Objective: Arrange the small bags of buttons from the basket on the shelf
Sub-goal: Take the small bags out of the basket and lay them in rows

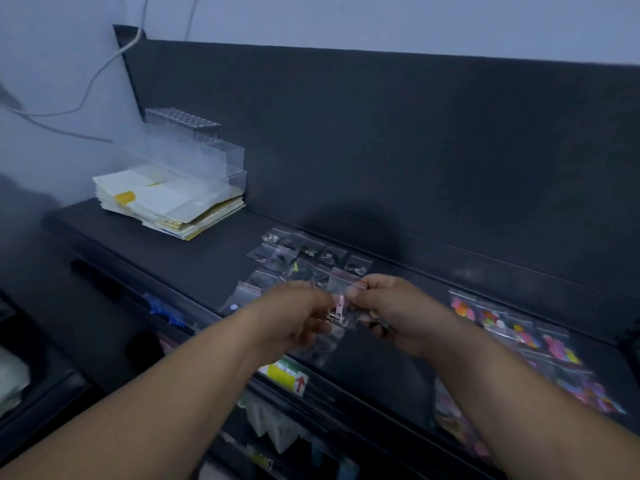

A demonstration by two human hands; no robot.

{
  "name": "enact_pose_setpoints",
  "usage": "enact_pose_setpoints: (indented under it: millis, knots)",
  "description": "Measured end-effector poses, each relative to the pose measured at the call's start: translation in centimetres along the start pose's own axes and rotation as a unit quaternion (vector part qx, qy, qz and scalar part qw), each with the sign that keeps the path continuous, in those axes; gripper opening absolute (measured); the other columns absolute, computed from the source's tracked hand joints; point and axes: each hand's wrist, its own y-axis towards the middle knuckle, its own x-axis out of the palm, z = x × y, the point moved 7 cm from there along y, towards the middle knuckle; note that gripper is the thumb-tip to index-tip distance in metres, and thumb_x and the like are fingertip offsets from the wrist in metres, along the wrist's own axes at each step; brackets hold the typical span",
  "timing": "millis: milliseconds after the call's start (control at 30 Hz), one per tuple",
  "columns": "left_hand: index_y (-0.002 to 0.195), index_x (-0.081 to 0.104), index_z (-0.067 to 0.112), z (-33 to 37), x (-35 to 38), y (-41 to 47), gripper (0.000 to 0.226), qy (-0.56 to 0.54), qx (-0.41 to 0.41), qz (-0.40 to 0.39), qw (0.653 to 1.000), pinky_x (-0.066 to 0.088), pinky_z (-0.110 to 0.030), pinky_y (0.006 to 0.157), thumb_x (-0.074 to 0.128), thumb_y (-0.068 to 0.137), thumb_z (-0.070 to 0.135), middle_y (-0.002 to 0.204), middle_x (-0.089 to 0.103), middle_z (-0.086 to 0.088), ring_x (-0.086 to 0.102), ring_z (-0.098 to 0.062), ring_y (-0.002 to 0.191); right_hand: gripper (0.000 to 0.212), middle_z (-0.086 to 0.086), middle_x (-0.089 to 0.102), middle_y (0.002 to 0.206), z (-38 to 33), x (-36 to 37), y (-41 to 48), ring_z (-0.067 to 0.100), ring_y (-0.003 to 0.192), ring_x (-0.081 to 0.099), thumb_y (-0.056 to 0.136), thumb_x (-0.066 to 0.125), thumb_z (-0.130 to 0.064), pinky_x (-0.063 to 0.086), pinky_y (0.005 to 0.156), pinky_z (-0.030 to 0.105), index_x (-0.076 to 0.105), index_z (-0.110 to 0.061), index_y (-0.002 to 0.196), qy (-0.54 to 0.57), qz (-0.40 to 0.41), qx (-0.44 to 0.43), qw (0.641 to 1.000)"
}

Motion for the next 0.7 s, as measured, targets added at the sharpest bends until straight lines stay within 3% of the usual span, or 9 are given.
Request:
enact_pose_setpoints:
  millis: [267, 467, 567, 633, 700]
  knots:
    - [0.076, 0.053, 0.020, 1.3, -8.6, 4.5, 0.018, 0.008, -0.018, 0.036, 0.999, 0.031, -0.013, 0.038, 0.066, 0.087, 0.015, 0.067, 0.059, 0.000, 0.052, -0.005, 0.043, 0.020, -0.005, 0.063, 0.061, -3.0, 6.5, 6.4, 0.005, 0.042, 0.045, 0.092, 0.058, -0.015, 0.028, 0.038, 0.016, 0.053, -0.022, 0.075, 0.011, -0.044, 0.018, 0.999]
    - [0.075, 0.054, 0.011, 3.4, -17.3, 9.6, 0.015, 0.130, 0.005, 0.083, 0.988, 0.023, -0.017, 0.040, 0.057, 0.090, 0.008, 0.065, 0.051, -0.011, 0.040, -0.016, 0.047, 0.013, 0.003, 0.066, 0.075, -4.5, 6.9, 10.8, 0.004, 0.041, 0.044, 0.095, 0.053, -0.011, 0.029, 0.039, 0.015, 0.059, -0.017, 0.086, 0.056, 0.053, 0.039, 0.996]
    - [0.073, 0.051, 0.007, 3.4, -20.5, 12.7, 0.017, 0.221, -0.010, 0.083, 0.972, 0.029, -0.018, 0.039, 0.057, 0.089, 0.004, 0.056, 0.049, -0.010, 0.039, -0.018, 0.042, 0.010, 0.004, 0.067, 0.076, -4.3, 7.4, 11.8, 0.005, 0.043, 0.043, 0.094, 0.055, -0.008, 0.028, 0.039, 0.014, 0.060, -0.015, 0.089, 0.071, 0.095, 0.065, 0.991]
    - [0.079, 0.056, 0.005, 2.3, -21.3, 14.6, 0.010, 0.256, -0.046, 0.065, 0.963, 0.033, -0.021, 0.042, 0.057, 0.089, 0.005, 0.057, 0.051, -0.008, 0.043, -0.018, 0.046, 0.009, 0.005, 0.066, 0.077, -4.4, 7.6, 12.7, 0.006, 0.044, 0.042, 0.093, 0.055, -0.007, 0.027, 0.041, 0.015, 0.059, -0.015, 0.091, 0.077, 0.118, 0.067, 0.988]
    - [0.099, 0.060, -0.001, 0.7, -21.6, 15.7, 0.014, 0.260, -0.091, 0.049, 0.960, 0.030, -0.020, 0.040, 0.057, 0.090, 0.009, 0.056, 0.052, -0.010, 0.044, -0.019, 0.048, 0.009, 0.004, 0.066, 0.078, -4.6, 8.0, 13.5, 0.006, 0.044, 0.043, 0.093, 0.054, -0.007, 0.026, 0.042, 0.016, 0.059, -0.015, 0.092, 0.070, 0.140, 0.065, 0.986]
